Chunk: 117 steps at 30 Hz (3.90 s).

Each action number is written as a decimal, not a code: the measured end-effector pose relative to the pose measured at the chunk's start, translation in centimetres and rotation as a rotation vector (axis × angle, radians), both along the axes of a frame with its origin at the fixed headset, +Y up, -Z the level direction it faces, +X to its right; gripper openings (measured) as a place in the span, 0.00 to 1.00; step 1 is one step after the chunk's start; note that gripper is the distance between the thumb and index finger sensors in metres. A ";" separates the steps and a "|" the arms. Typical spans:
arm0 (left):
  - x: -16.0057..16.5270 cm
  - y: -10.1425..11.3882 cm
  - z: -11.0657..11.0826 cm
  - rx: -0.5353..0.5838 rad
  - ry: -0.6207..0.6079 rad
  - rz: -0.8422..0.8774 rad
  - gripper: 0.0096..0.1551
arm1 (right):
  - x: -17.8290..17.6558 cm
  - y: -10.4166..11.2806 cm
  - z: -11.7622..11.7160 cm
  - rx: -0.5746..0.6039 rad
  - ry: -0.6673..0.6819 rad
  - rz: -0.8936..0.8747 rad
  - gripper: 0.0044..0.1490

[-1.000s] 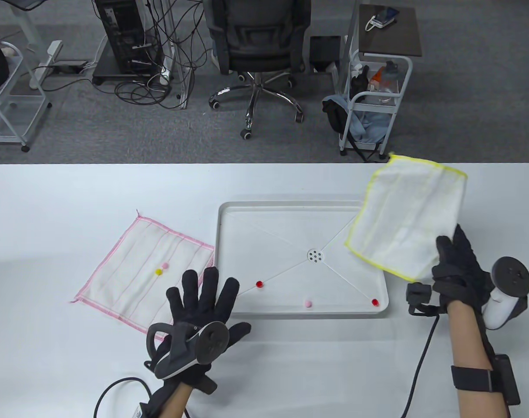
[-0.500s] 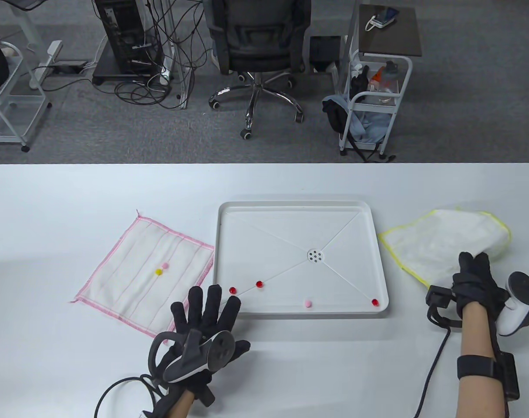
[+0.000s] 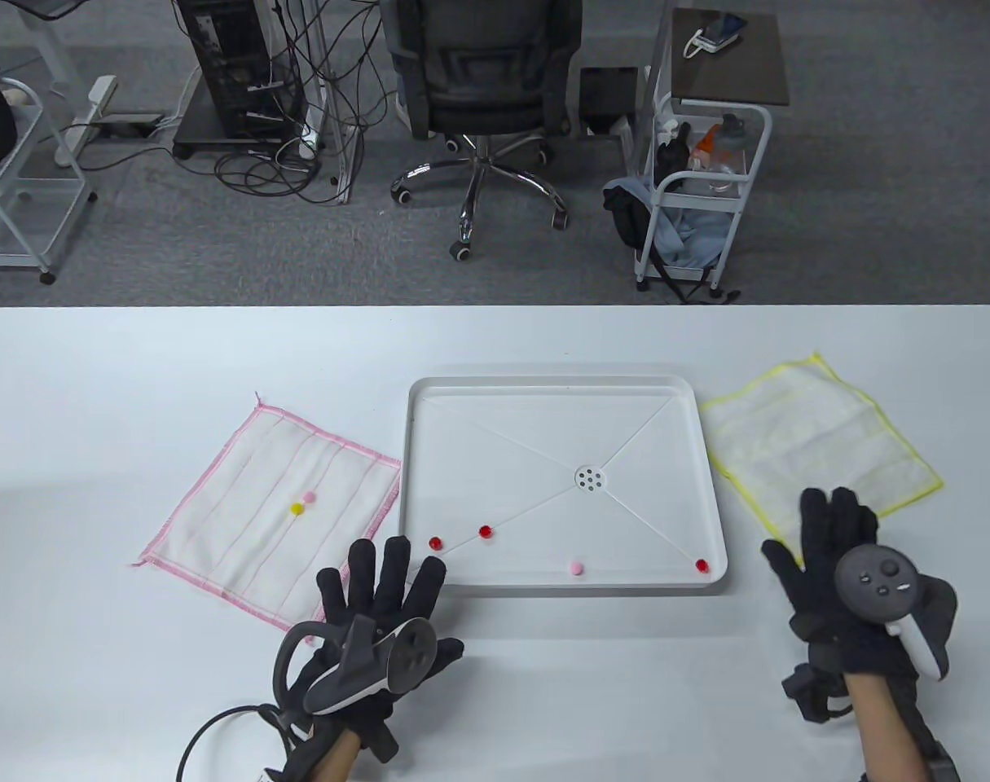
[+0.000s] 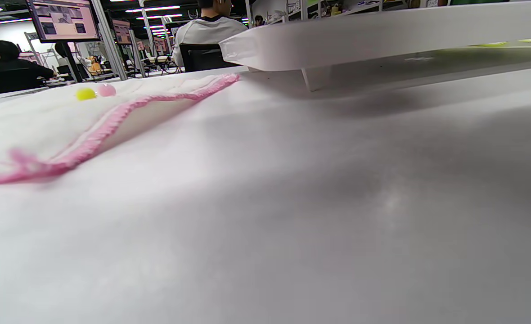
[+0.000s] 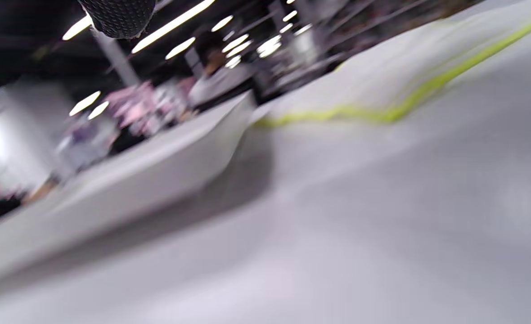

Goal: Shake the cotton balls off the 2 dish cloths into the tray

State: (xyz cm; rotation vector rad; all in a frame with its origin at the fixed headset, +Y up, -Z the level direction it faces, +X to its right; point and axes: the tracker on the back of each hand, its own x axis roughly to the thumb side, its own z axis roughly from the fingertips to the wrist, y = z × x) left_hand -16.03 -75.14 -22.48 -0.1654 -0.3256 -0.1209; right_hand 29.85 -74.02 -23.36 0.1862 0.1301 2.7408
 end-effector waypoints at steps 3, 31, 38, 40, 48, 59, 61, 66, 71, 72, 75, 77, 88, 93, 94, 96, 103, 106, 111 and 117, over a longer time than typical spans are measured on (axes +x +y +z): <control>0.0 -0.3 -0.2 -0.015 0.012 -0.020 0.52 | -3.1 -1.1 0.8 -0.105 0.121 0.115 0.47; -13.7 0.2 -1.3 -0.117 0.564 0.263 0.36 | -3.1 -1.5 1.0 -0.074 0.069 0.240 0.49; -13.7 -1.8 -2.2 -0.310 0.555 0.229 0.45 | -3.3 -1.5 1.1 -0.072 0.085 0.236 0.49; -13.4 -2.2 -2.4 -0.338 0.546 0.205 0.46 | -3.3 -1.5 1.1 -0.073 0.084 0.234 0.49; -12.4 -3.6 -2.7 -0.464 0.521 0.130 0.46 | -3.2 -1.5 1.1 -0.085 0.080 0.230 0.49; -10.1 -2.5 -1.9 -0.419 0.553 0.005 0.45 | -3.0 -1.3 1.1 -0.081 0.024 0.273 0.49; -9.4 -2.4 -1.7 -0.410 0.550 -0.029 0.46 | -2.9 -1.3 1.1 -0.079 0.017 0.272 0.49; -8.0 -2.4 -1.5 -0.405 0.520 -0.083 0.48 | -2.8 -1.2 1.1 -0.082 0.006 0.278 0.49; -7.2 -2.1 -1.2 -0.398 0.487 -0.081 0.49 | -2.8 -1.3 1.0 -0.087 0.006 0.281 0.49; -7.0 -1.9 -1.1 -0.392 0.487 -0.077 0.48 | -2.8 -1.3 1.0 -0.088 0.005 0.281 0.49; -6.4 -1.8 -0.9 -0.385 0.472 -0.077 0.48 | -2.8 -1.3 1.0 -0.091 0.004 0.283 0.49; -5.8 -1.8 -0.7 -0.385 0.472 -0.085 0.48 | -2.8 -1.3 1.0 -0.094 0.004 0.285 0.49; -3.7 -1.1 0.0 -0.356 0.402 -0.084 0.47 | -2.8 -1.4 0.9 -0.081 0.009 0.275 0.49; -2.8 -0.8 0.4 -0.342 0.370 -0.093 0.45 | -2.8 -1.5 0.8 -0.086 0.007 0.278 0.49; -2.6 -0.7 0.5 -0.338 0.365 -0.099 0.45 | -2.8 -1.5 0.9 -0.087 0.006 0.279 0.49; -2.3 -0.7 0.6 -0.334 0.355 -0.108 0.45 | -2.8 -1.5 0.9 -0.089 0.004 0.280 0.49; -1.3 -0.8 0.9 -0.331 0.323 -0.144 0.45 | -2.8 -1.6 0.8 -0.089 0.005 0.283 0.49; -1.1 -0.8 1.0 -0.335 0.309 -0.133 0.44 | -2.8 -1.6 0.8 -0.091 0.007 0.283 0.49; -1.0 -0.8 1.1 -0.332 0.299 -0.119 0.44 | -2.7 -1.6 0.8 -0.088 0.005 0.281 0.49; -0.4 -0.6 1.4 -0.331 0.268 -0.120 0.44 | -2.7 -1.7 0.8 -0.090 0.006 0.281 0.49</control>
